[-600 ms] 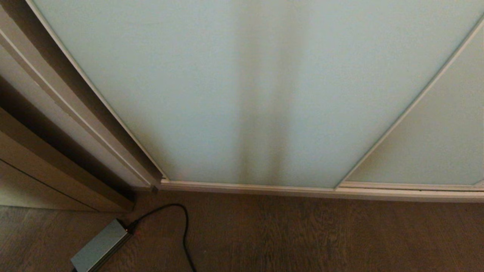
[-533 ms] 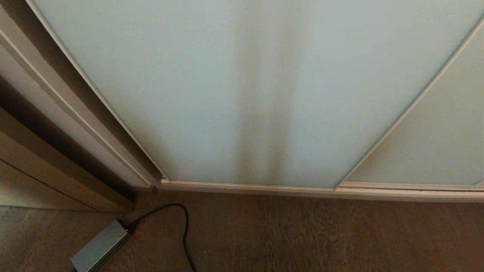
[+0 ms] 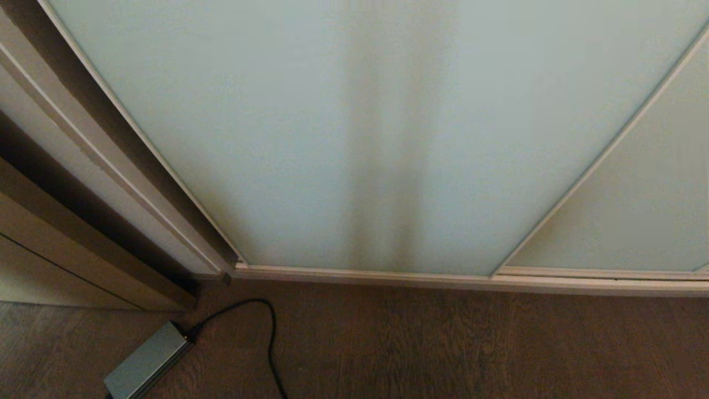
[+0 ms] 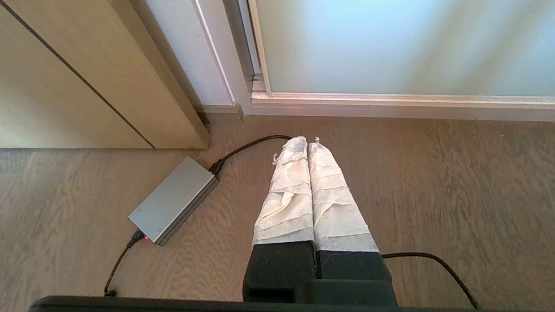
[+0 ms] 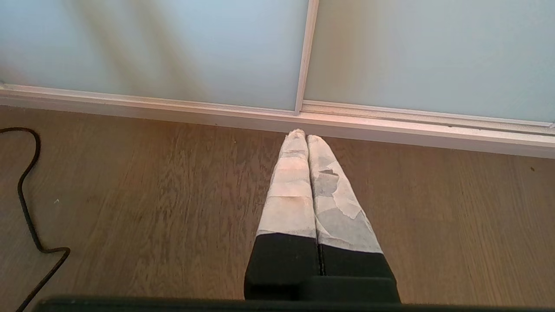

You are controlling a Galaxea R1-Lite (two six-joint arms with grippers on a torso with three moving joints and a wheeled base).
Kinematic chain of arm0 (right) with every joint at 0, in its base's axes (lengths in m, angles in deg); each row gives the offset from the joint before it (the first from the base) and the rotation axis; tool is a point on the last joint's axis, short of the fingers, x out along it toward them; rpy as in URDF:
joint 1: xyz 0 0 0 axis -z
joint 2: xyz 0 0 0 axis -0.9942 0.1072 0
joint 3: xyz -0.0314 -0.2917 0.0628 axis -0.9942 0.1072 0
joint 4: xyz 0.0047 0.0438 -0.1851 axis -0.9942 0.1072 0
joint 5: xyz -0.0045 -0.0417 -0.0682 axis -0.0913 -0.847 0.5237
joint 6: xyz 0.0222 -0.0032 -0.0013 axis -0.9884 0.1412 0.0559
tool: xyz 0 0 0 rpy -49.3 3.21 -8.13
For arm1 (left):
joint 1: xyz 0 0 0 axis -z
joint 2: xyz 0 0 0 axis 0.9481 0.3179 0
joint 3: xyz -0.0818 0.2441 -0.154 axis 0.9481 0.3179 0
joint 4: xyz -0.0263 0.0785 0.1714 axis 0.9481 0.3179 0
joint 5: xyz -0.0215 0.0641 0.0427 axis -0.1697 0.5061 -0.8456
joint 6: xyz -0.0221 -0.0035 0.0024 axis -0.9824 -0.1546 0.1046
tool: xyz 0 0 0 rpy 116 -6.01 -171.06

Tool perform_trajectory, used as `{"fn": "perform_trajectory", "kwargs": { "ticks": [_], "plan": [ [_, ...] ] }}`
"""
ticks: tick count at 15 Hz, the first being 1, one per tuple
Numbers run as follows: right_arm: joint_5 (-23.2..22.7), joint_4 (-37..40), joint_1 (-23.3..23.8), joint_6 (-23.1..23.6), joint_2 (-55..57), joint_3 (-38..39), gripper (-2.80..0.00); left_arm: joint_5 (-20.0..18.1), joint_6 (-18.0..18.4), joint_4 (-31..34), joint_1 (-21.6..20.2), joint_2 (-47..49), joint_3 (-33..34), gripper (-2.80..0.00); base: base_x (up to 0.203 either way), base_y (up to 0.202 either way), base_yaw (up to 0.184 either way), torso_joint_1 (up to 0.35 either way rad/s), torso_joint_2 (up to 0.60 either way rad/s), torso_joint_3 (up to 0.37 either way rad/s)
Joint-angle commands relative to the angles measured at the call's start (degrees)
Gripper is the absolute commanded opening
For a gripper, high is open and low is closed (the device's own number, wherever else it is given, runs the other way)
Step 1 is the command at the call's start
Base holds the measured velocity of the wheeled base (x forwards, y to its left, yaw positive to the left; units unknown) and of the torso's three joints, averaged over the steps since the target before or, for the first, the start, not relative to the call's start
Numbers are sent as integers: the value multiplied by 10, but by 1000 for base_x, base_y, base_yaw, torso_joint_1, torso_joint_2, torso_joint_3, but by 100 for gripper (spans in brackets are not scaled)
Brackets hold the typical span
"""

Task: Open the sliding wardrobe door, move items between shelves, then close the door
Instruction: Open the door

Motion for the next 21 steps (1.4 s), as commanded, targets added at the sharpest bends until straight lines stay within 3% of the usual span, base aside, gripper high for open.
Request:
{"fn": "perform_trajectory", "kwargs": {
  "ticks": [1,10,12,16,18,21],
  "plan": [
    [0,0,0,0,-1,0,-280,0,0,0,0,1,0,-280,0,0,0,0,0,0],
    [0,0,0,0,-1,0,-280,2,-1,-1,0,1,0,-280,0,0,0,0,0,0],
    [0,-1,0,0,-1,0,-280,14,-20,8,0,1,-4,-280,0,0,0,0,0,0],
    [0,0,0,-1,-1,0,-280,11,-7,-6,0,1,-2,-280,0,0,0,0,0,0],
    [0,-1,0,0,-1,0,-280,13,-7,-1,0,25,-55,-280,0,0,0,0,0,0],
    [0,0,0,0,-1,0,-280,16,-19,1,-1,133,-221,-280,0,0,0,0,0,0]
  ]
}}
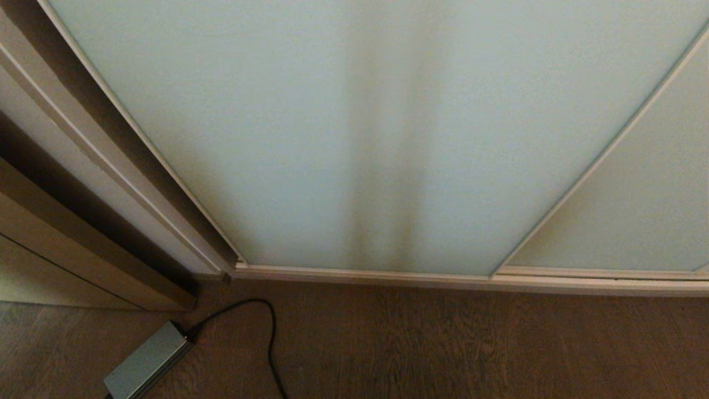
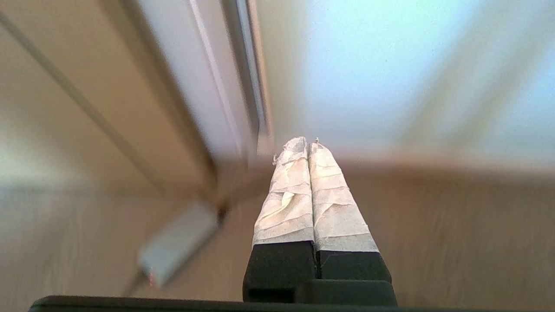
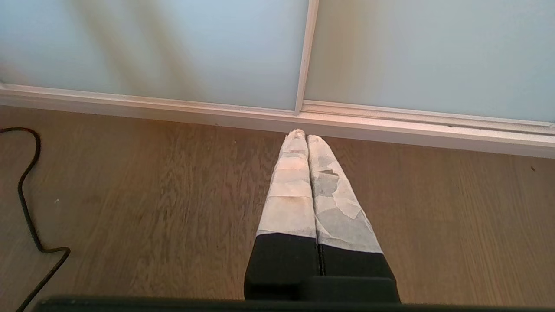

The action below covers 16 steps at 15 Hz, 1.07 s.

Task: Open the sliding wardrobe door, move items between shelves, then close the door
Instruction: Open the door

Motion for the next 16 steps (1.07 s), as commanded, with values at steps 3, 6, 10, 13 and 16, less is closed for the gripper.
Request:
{"fn": "perform_trajectory", "kwargs": {
  "ticks": [3,6,10,13,16],
  "plan": [
    [0,0,0,0,-1,0,-280,74,-9,-24,-3,204,-224,-280,0,0,0,0,0,0],
    [0,0,0,0,-1,0,-280,216,-7,-167,-5,320,-300,-280,0,0,0,0,0,0],
    [0,0,0,0,-1,0,-280,335,-6,-249,-6,429,-372,-280,0,0,0,0,0,0],
    [0,0,-1,0,-1,0,-280,396,-4,-296,-9,505,-422,-280,0,0,0,0,0,0],
    [0,0,0,0,-1,0,-280,432,-4,-318,-10,579,-460,-280,0,0,0,0,0,0]
  ]
}}
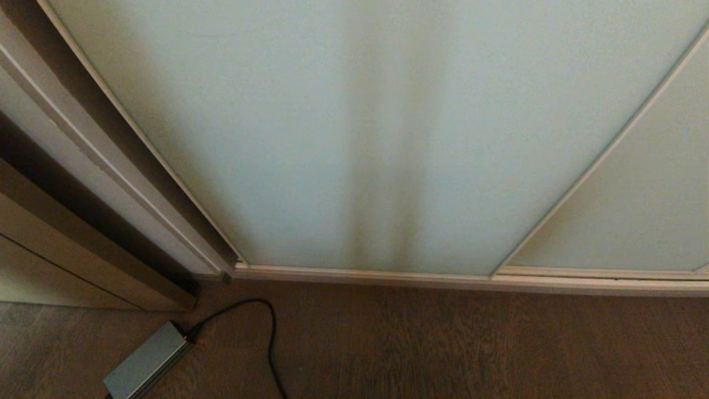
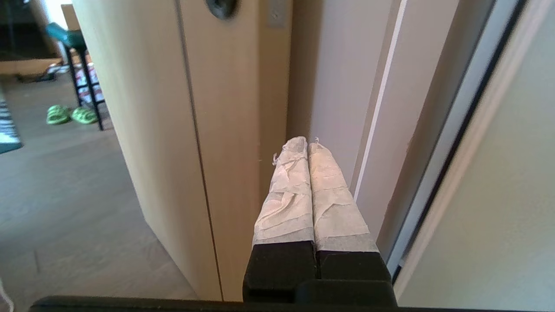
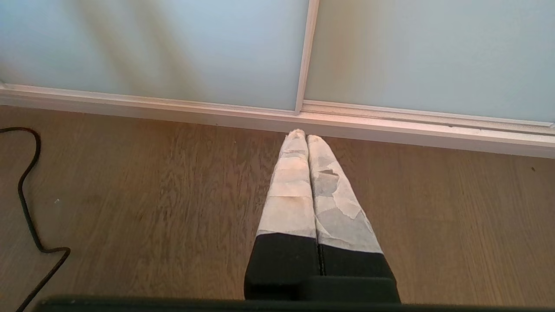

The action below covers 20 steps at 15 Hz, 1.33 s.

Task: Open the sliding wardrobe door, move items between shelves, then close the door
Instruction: Open the door

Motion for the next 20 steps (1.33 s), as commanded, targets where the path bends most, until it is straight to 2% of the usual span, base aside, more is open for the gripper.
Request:
{"fn": "perform_trajectory", "kwargs": {
  "ticks": [1,4,6,9,14,20],
  "plan": [
    [0,0,0,0,-1,0,-280,10,-1,-17,-1,92,-35,-280,0,0,0,0,0,0],
    [0,0,0,0,-1,1,-280,5,-2,-38,0,155,-83,-280,0,0,0,0,0,0],
    [0,0,0,0,-1,0,-280,-24,-5,-40,-1,186,-107,-280,0,0,0,0,0,0],
    [0,0,0,0,-1,0,-280,-47,-6,-41,-2,228,-154,-280,0,0,0,0,0,0],
    [0,0,0,0,-1,0,-280,-56,-3,-33,-35,313,-278,-280,0,0,0,0,0,0],
    [0,0,0,0,-1,0,-280,-141,-5,-34,-37,352,-292,-280,0,0,0,0,0,0]
  ]
}}
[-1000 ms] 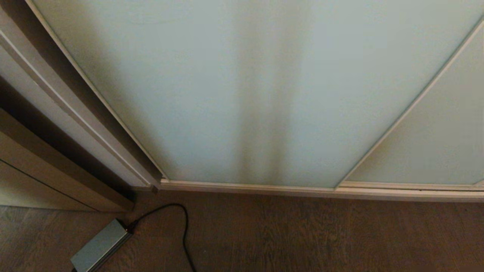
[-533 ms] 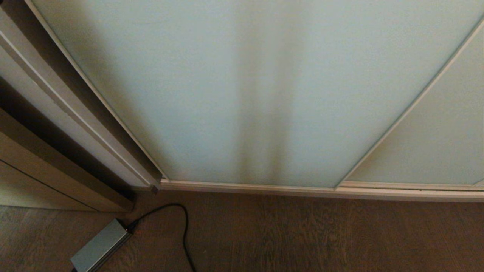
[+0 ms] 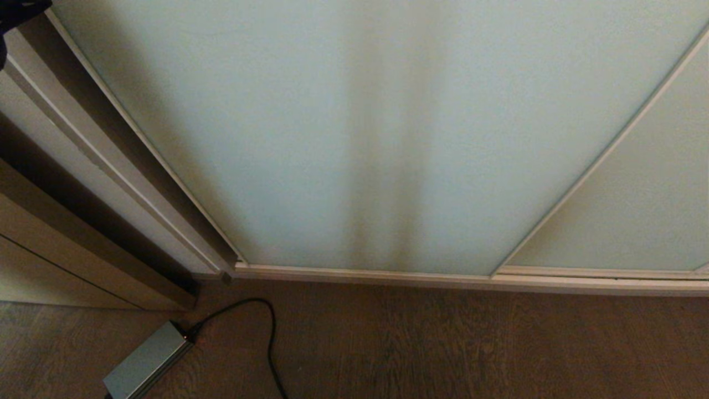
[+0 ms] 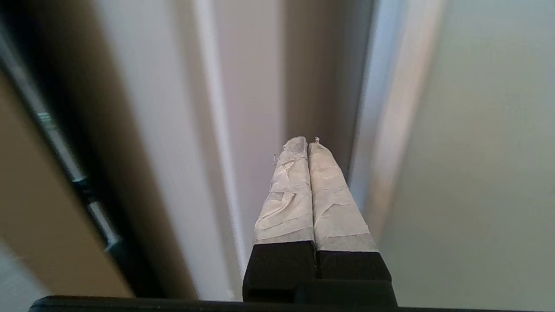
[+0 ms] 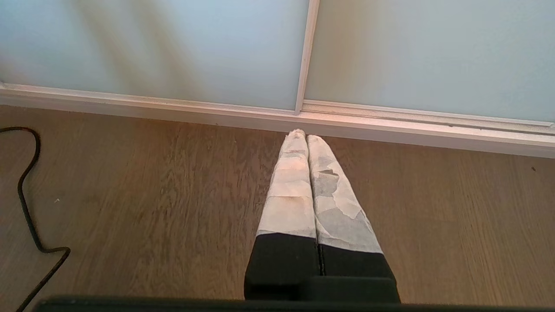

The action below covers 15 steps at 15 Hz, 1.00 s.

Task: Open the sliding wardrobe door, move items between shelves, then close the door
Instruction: Open the door

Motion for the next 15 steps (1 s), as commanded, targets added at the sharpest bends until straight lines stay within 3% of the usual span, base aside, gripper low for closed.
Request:
{"fn": "perform_trajectory", "kwargs": {
  "ticks": [1,5,9,15],
  "plan": [
    [0,0,0,-1,-1,0,-280,-8,-1,-3,-3,24,-13,-280,0,0,0,0,0,0],
    [0,0,-1,0,-1,0,-280,-14,0,16,-24,61,-82,-280,0,0,0,0,0,0],
    [0,0,0,0,-1,0,-280,-75,-3,43,-32,69,-88,-280,0,0,0,0,0,0],
    [0,0,0,-1,-1,0,-280,-125,-11,57,-32,71,-91,-280,0,0,0,0,0,0]
  ]
}}
